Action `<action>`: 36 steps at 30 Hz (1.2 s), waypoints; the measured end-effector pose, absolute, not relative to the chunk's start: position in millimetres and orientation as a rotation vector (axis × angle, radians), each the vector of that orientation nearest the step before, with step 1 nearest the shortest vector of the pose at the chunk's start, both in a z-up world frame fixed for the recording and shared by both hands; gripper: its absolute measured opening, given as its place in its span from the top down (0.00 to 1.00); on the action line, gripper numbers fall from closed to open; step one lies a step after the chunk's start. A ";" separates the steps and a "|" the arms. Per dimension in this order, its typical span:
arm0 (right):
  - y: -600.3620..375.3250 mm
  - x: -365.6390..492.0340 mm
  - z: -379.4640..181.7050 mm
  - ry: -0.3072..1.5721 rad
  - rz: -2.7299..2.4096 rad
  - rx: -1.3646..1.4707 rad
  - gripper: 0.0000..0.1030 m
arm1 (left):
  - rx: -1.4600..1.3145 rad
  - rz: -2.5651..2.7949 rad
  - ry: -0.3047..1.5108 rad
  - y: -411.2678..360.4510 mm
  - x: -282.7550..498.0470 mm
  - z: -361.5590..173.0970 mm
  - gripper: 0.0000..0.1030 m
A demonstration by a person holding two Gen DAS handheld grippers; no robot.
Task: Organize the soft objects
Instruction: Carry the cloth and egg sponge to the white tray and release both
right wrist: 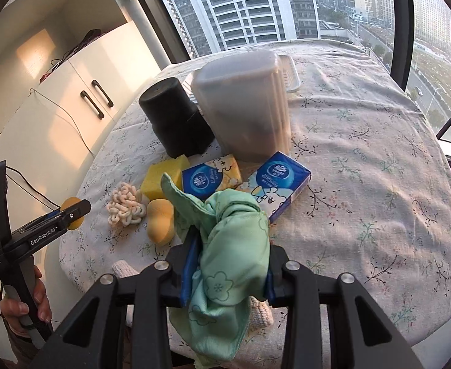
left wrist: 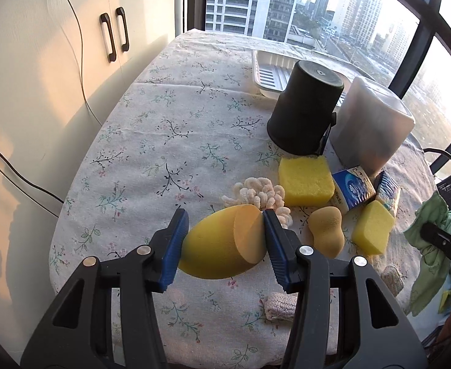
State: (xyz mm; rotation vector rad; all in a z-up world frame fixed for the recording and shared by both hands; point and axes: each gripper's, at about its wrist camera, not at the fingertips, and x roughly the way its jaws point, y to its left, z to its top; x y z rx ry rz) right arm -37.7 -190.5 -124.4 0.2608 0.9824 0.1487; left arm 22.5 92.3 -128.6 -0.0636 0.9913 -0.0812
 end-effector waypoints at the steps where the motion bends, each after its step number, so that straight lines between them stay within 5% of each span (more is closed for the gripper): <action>1: -195.4 -35.8 -125.0 0.981 0.138 0.265 0.64 | -0.066 -0.077 0.992 92.5 25.2 -128.6 0.54; 36: -315.2 154.5 -126.0 0.979 -0.122 0.125 0.63 | 0.124 0.014 0.951 96.1 241.0 -154.1 0.54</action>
